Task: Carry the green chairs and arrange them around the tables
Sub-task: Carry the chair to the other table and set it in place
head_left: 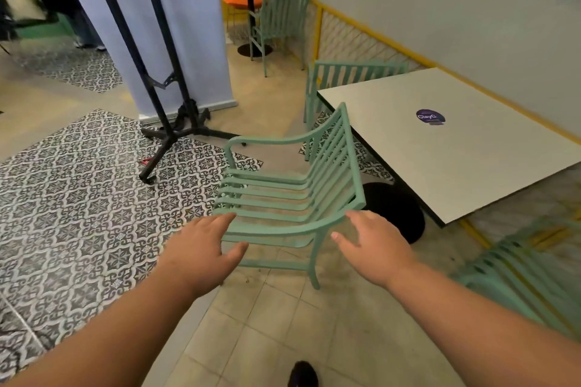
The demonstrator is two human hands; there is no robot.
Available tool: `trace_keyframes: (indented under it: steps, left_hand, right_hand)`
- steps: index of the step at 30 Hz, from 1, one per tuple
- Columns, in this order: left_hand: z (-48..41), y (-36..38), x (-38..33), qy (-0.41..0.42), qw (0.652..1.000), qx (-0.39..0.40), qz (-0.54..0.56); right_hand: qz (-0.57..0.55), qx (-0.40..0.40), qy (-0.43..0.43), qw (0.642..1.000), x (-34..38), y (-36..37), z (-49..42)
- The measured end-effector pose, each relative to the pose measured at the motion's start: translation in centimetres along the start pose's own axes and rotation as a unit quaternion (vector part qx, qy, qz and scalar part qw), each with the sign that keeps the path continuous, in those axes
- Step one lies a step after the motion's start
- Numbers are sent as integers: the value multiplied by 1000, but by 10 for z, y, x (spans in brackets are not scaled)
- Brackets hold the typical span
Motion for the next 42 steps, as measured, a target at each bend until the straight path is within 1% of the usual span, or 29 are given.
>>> trace_keyframes:
  steps: [5,10,17,22,25,28,31,34,37,40,42]
  left_hand:
    - [-81,11,4,9,1000,2,-5]
    - [-148,33,12,22,999,30,-7]
    - [-231,53,19,73,996,45,-14]
    - [-285,76,34,122,991,52,-31]
    - [-300,100,45,138,986,86,-41]
    - [-307,124,46,166,979,105,-52]
    - [-314,143,29,180,976,112,-49]
    - [-318,170,0,181,974,133,-22]
    - [-312,206,-48,208,964,165,5]
    - [-303,234,-107,258,949,180,26]
    - [-302,250,-144,271,942,193,55]
  right_hand:
    - [15,-4,36,999,-26,-8,-79]
    - [8,8,73,997,-45,1,-126]
    - [2,-17,115,993,-48,18,-163]
    - [13,-42,171,984,-49,40,-176]
    - [-3,-57,202,978,-46,56,-185]
    - [9,-71,220,973,-51,65,-199]
    - [34,-71,219,973,-63,72,-213]
    - [39,-86,228,969,-88,72,-226]
    - [32,-85,253,963,-122,78,-241]
    - [99,-68,280,952,-147,81,-254]
    - [126,-63,289,947,-155,81,-261]
Point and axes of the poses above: each hand's wrist, its own z-axis away from the middle knuckle, its own y-axis out of the palm, x = y × z, the point moved 9 cm from there along -z, towards the middle knuckle, and after that the axes turned 12 degrees about -z, right-handed, at the moved point
